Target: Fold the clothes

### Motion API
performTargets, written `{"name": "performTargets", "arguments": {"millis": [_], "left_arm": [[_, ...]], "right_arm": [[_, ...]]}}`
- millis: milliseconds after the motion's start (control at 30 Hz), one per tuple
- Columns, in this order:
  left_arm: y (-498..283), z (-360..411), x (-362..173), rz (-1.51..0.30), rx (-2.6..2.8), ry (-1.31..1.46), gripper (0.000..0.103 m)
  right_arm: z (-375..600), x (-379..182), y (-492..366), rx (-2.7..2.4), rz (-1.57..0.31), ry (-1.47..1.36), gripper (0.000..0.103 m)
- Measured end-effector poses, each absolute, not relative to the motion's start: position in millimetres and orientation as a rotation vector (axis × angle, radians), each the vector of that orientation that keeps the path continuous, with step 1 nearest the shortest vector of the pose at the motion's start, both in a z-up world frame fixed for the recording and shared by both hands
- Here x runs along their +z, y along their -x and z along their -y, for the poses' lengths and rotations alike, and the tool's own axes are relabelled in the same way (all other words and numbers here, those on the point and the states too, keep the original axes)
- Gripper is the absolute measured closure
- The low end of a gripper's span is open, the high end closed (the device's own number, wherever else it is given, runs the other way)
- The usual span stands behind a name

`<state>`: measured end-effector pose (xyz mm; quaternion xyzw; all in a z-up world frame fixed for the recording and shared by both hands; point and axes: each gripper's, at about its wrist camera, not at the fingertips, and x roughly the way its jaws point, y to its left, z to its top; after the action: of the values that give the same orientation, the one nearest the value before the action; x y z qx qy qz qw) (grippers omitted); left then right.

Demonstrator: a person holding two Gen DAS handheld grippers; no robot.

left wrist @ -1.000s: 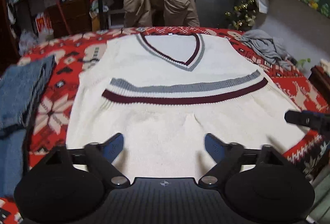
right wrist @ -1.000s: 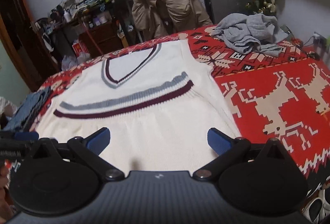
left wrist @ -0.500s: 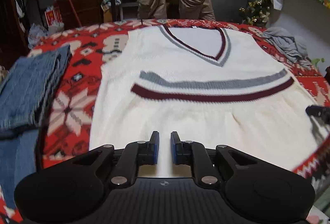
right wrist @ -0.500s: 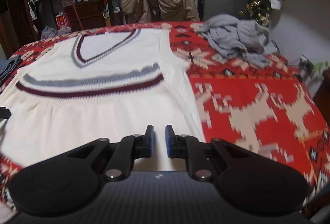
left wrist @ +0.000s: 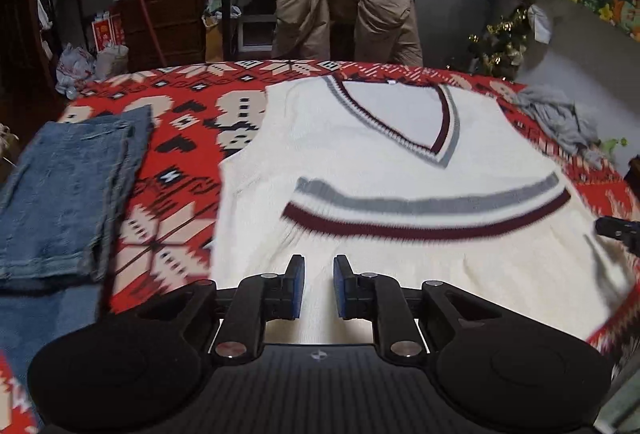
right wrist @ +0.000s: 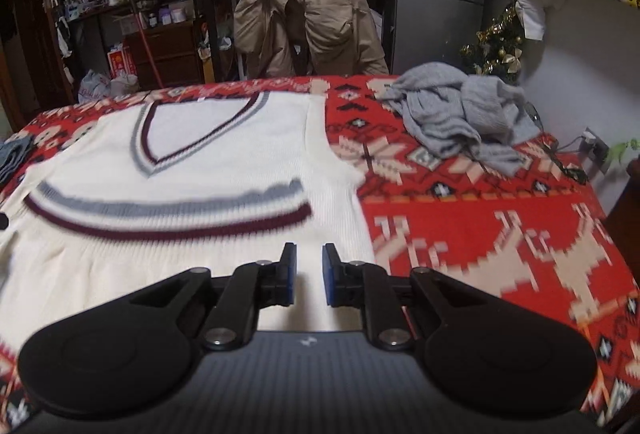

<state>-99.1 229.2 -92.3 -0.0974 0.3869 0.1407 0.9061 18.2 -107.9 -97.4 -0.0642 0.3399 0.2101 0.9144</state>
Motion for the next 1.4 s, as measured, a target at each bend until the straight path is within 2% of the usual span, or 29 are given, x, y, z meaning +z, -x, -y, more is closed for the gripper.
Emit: {"name": "performTargets", "arguments": {"millis": [267,400,700,767,833,933,1000,1100,1400], "left_arm": [[146,-239,-115,-0.843,0.365,0.216,0.087],[155,-240,-111,-0.855,0.354,0.213,0.090],[169,-233,-105,-0.887,0.335,0.160,0.090],[174,-233,-101,-0.879,0.369,0.136,0.079],[178,-239,-101,-0.883,0.385,0.145,0.060],[180,-251,-106,-0.904,0.394,0.209,0.055],[181,-257,-111,-0.915,0.387,0.269,0.052],[185,-259,-111,-0.907,0.383,0.302,0.047],[187,-251,-111,-0.882,0.367,0.345,0.044]], "right_arm": [[136,-105,30,0.387,-0.729,0.175,0.086],[147,-113,29,0.367,-0.751,0.160,0.086],[164,-106,41,0.372,-0.753,0.148,0.086],[167,-103,44,0.356,-0.744,0.151,0.077],[171,-100,45,0.351,-0.738,0.146,0.074],[179,-100,40,0.343,-0.745,0.103,0.068],[185,-104,35,0.339,-0.761,0.058,0.060],[193,-111,29,0.335,-0.786,-0.004,0.060],[190,-115,27,0.366,-0.794,-0.084,0.060]]}}
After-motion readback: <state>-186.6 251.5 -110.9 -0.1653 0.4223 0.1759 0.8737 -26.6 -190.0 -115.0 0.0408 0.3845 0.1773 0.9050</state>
